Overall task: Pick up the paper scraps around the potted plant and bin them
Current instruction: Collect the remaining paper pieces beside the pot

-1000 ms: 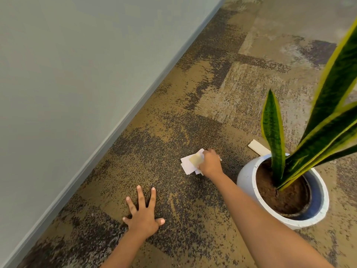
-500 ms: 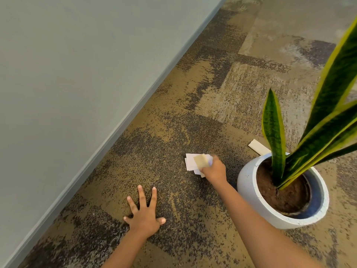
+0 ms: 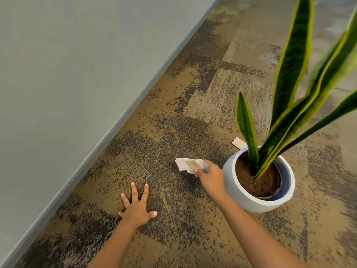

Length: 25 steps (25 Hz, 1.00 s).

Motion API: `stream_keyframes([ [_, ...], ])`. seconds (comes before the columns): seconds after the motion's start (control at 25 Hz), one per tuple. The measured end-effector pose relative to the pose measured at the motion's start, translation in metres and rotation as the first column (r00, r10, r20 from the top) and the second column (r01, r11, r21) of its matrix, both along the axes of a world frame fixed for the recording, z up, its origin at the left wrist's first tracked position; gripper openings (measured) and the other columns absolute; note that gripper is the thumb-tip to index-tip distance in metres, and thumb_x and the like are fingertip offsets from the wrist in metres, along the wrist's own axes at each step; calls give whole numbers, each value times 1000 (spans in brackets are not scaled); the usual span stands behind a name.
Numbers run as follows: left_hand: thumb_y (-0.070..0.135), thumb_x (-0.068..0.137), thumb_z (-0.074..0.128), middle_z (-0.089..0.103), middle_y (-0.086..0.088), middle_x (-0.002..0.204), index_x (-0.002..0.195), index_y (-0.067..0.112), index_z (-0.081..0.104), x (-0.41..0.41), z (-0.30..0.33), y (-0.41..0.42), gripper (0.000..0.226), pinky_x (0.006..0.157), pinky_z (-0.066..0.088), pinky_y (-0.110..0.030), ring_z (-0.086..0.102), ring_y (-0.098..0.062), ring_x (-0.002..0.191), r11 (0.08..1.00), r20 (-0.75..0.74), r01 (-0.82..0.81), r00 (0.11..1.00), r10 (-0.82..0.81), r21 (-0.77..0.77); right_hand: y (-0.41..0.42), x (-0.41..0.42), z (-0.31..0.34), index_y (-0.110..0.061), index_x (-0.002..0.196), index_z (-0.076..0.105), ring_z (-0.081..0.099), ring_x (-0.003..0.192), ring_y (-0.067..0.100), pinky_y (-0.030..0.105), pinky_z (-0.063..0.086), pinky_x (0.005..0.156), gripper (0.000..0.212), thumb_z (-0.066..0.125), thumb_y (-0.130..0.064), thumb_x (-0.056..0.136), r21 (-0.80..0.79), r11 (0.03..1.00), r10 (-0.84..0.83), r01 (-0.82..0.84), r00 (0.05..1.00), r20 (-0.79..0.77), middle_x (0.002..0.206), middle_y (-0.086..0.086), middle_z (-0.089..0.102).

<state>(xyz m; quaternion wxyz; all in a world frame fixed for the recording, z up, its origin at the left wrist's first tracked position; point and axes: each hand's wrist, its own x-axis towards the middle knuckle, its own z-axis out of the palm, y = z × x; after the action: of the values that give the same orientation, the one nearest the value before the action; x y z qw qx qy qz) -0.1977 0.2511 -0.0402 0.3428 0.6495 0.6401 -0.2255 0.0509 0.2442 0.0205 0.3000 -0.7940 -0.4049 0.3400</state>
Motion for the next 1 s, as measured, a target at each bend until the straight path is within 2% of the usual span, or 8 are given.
stream_keyframes([
  [0.16, 42, 90, 58, -26, -11, 157, 151, 31, -5, 7, 26, 10, 89, 117, 14, -57, -8, -50, 142, 998, -33, 51, 998, -52, -44, -29, 8, 37, -13, 115, 65, 59, 83, 22, 28, 40, 63, 28, 64, -19, 87, 71, 997, 38, -41, 998, 43, 100, 3, 64],
  [0.28, 36, 91, 57, 6, -14, 160, 151, 23, 17, 44, 50, 6, 73, 118, 22, -49, 16, -40, 145, 997, 74, 75, 995, -73, -23, -52, 20, 65, -16, 107, 68, 53, 78, 15, 25, 32, 57, 21, 65, -18, 86, 131, 989, 55, -65, 995, 78, 89, -1, 63],
  [0.4, 28, 94, 54, 46, -7, 144, 141, 18, 42, 103, 81, -17, 50, 104, 45, -40, 52, -27, 126, 981, 280, 12, 958, -66, 192, -75, 35, 93, -17, 107, 69, 53, 82, 12, 21, 33, 60, 21, 66, -18, 86, 184, 982, 20, -34, 997, 79, 88, -5, 61],
  [0.48, 25, 94, 50, 53, -3, 133, 132, 20, 50, 143, 104, -40, 38, 95, 49, -38, 55, -22, 117, 919, 345, 13, 925, -161, 394, -95, 47, 113, -13, 106, 69, 55, 86, 15, 26, 39, 68, 21, 67, -18, 85, 201, 979, -28, 18, 998, 50, 92, -2, 64],
  [0.6, 26, 93, 47, 45, -2, 137, 136, 21, 43, 191, 124, -80, 43, 94, 48, -36, 45, -22, 124, 789, 337, 141, 849, -407, 598, -132, 72, 138, -15, 108, 69, 61, 94, 17, 30, 49, 79, 24, 68, -15, 84, 237, 964, -121, 123, 992, -25, 98, 1, 69],
  [0.76, 37, 96, 40, 6, -7, 161, 152, 16, 13, 227, 126, -125, 66, 115, 27, -45, 6, -27, 148, 682, 141, 474, 756, -640, 557, -200, 127, 169, -21, 104, 70, 60, 78, 10, 5, 39, 58, 21, 69, -13, 84, 275, 921, -285, 275, 959, -4, 86, -5, 69],
  [0.88, 42, 98, 35, -13, -9, 161, 152, 12, -3, 238, 122, -138, 73, 118, 16, -47, -10, -30, 148, 653, 24, 604, 725, -688, 456, -255, 183, 197, -24, 98, 68, 59, 73, 14, 12, 41, 60, 20, 68, -12, 83, 327, 850, -452, 413, 891, 50, 80, -6, 68],
  [1.0, 42, 98, 36, -17, -9, 160, 152, 11, -8, 242, 123, -138, 75, 119, 16, -48, -12, -31, 148, 658, -25, 634, 728, -685, 407, -305, 243, 223, -21, 105, 67, 57, 75, 19, 28, 40, 60, 25, 65, -10, 83, 408, 730, -637, 548, 763, 114, 82, -2, 66],
])
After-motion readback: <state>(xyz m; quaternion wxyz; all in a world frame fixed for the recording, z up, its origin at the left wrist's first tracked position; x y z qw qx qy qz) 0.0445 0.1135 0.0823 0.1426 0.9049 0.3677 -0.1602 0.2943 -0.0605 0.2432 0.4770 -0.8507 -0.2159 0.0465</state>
